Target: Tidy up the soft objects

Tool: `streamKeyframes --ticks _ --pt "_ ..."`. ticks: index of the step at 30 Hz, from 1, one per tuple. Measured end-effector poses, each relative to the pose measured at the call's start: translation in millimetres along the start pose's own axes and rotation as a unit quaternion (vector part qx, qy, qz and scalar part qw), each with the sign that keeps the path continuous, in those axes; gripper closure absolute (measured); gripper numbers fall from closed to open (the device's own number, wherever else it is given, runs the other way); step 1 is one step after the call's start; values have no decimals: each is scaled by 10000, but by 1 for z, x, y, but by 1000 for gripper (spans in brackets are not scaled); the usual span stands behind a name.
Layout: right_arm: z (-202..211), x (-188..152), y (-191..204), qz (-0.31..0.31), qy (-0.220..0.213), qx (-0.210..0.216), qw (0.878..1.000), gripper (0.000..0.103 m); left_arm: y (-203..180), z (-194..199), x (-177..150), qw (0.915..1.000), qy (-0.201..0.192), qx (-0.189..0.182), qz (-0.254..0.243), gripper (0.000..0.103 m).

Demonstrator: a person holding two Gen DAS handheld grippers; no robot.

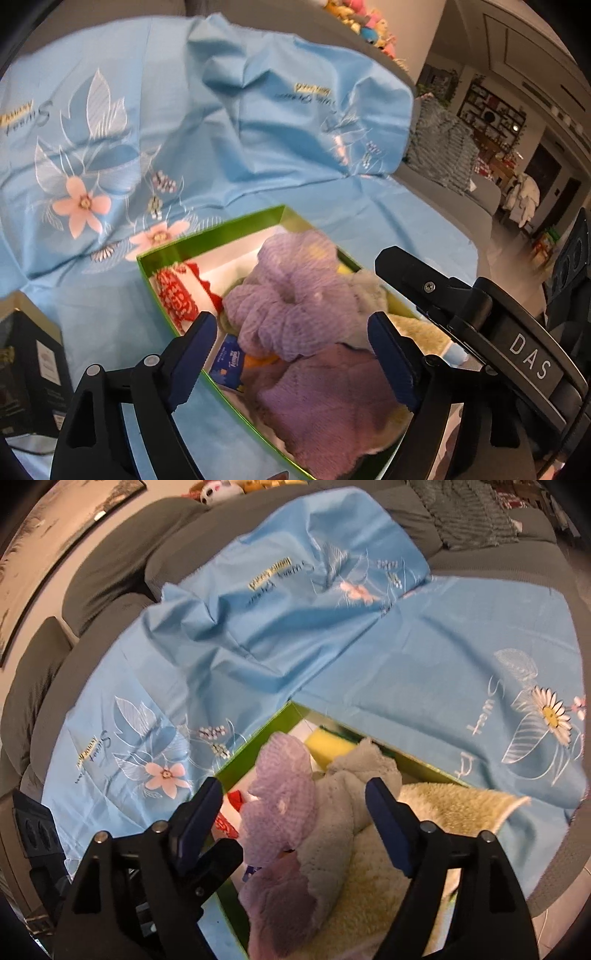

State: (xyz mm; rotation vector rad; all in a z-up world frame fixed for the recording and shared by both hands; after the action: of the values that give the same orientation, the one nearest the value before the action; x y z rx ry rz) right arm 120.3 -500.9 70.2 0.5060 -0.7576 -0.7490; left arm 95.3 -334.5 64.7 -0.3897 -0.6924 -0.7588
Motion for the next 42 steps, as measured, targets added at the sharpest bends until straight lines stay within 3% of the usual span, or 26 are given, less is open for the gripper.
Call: streamKeyframes --ticks 5,15,42 --pt "26 8 7 205 -356 -85 9991 10 -4 23 9 9991 -213 317 -178 7" --pt "71 15 13 468 -831 -110 9954 2 -18 52 13 9984 -374 341 -256 7" --pt "89 16 -3 349 -997 -454 9934 2 -24 61 1 9991 -377 181 13 7"
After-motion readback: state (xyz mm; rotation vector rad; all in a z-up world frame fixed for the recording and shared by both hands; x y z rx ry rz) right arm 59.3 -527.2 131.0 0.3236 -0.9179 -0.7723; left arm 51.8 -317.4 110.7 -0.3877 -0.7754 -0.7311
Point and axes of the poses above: each gripper's, at about its wrist camera, not at the fingertips, and z roughly against the way its jaws point, y to its left, x to its top, the point moved 10 cm from there along -z, roughly the way its jaws point, and after that the axes turned 12 degrees about -z, right-handed, at the moved point
